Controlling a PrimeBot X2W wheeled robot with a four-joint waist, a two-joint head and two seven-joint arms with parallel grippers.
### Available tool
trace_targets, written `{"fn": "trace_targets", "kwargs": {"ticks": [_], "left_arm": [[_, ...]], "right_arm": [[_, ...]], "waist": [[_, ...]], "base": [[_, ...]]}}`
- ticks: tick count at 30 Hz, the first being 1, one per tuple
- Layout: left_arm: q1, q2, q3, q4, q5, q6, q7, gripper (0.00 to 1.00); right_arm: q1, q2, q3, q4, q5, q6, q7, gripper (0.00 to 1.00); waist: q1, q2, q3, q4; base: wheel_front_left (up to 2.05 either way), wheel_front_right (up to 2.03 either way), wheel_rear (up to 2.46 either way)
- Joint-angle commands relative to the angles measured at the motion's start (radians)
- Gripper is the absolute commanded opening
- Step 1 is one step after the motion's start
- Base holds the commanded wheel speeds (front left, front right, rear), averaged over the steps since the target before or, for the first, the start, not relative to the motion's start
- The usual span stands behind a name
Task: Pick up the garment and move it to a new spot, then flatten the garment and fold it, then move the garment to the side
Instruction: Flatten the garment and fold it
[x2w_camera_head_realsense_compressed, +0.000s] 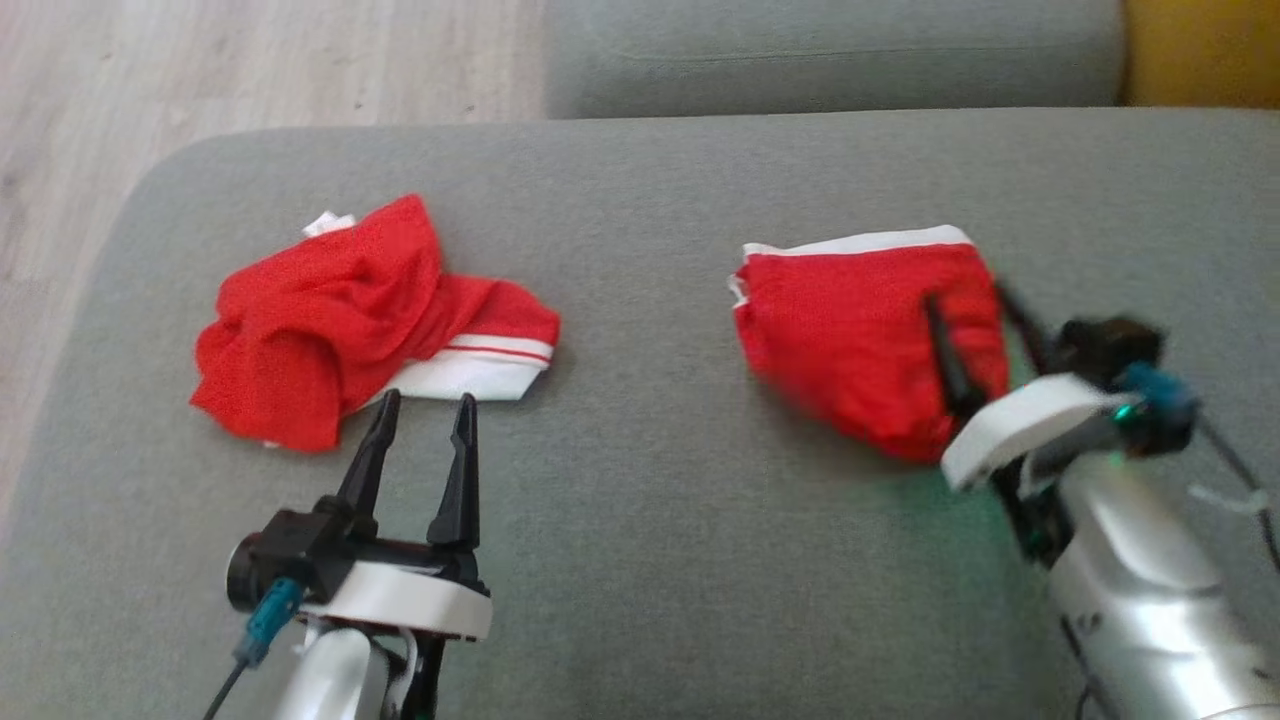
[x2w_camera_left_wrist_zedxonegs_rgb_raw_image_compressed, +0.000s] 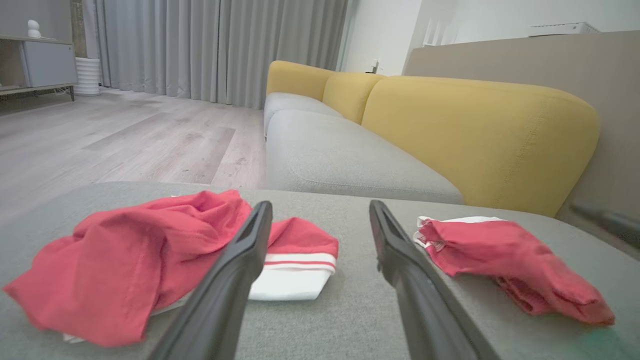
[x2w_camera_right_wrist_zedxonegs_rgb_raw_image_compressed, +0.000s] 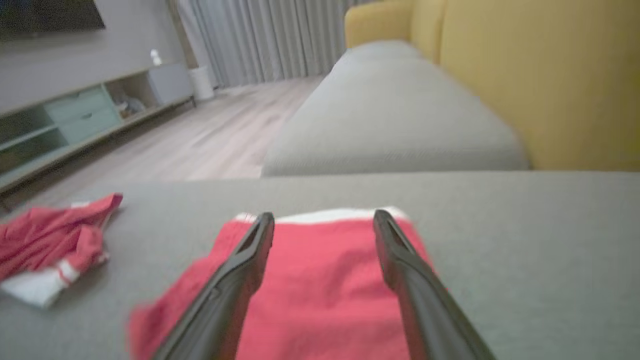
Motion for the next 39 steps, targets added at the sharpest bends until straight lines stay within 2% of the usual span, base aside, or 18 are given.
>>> {"fn": "trace_targets", "kwargs": {"ticks": [1,2,7,9,16,23,24,25,30,39], "left_arm": [[-0.026,0.002,0.042,-0.041,-0.004,-0.001,-0.005,1.00],[-0.026,0.002,0.042,-0.041,-0.004,-0.001,-0.005,1.00],[-0.020,0.001,0.047,-0.052,-0.002,0.001,-0.005,1.00],[-0.018,0.001,0.051,-0.056,-0.003,0.003,-0.005,1.00],[-0.006,0.000,0.058,-0.070,-0.007,0.011,-0.005,1.00],[-0.038,0.000,0.041,-0.081,-0.008,0.010,-0.005,1.00],[-0.046,-0.001,0.036,-0.082,-0.009,0.010,-0.005,1.00],[-0.054,-0.001,0.033,-0.082,-0.010,0.009,-0.005,1.00],[-0.097,-0.001,0.005,-0.082,-0.014,0.006,-0.005,1.00],[-0.162,-0.001,-0.034,-0.080,-0.030,0.003,-0.005,1.00]], "right_arm": [[0.010,0.007,-0.030,-0.090,-0.044,-0.001,-0.013,1.00],[0.010,0.007,-0.030,-0.090,-0.044,-0.001,-0.013,1.00],[0.152,0.066,-0.219,-0.302,-0.178,-0.001,-0.014,1.00],[0.212,0.089,-0.257,-0.363,-0.209,-0.001,-0.014,1.00],[0.339,0.121,-0.292,-0.481,-0.249,-0.001,-0.014,1.00],[0.296,0.124,-0.285,-0.492,-0.253,-0.001,-0.013,1.00],[0.280,0.124,-0.284,-0.482,-0.254,-0.001,-0.011,0.27],[0.259,0.124,-0.285,-0.470,-0.259,-0.001,-0.009,0.00],[0.121,0.115,-0.319,-0.373,-0.305,-0.001,0.020,0.00],[-0.119,0.079,-0.423,-0.099,-0.382,-0.001,0.029,0.00]], "waist": [[0.0000,0.0000,-0.011,-0.030],[0.0000,0.0000,-0.011,-0.030],[0.0000,0.0000,-0.017,-0.072],[0.0000,0.0000,-0.019,-0.082],[0.0000,0.0000,0.003,-0.096],[0.0000,0.0000,0.071,-0.072],[0.0000,0.0000,0.089,-0.063],[0.0000,0.0000,0.103,-0.054],[0.0000,0.0000,0.195,0.000],[0.0000,0.0000,0.284,0.087]], "base": [[0.00,0.00,0.00],[0.00,0.00,0.00],[0.00,0.00,0.00],[0.00,0.00,0.00],[0.00,0.00,0.00],[0.00,0.00,0.00],[0.00,0.00,0.00],[0.00,0.00,0.00],[0.00,0.00,0.00],[0.00,0.00,0.00]]}}
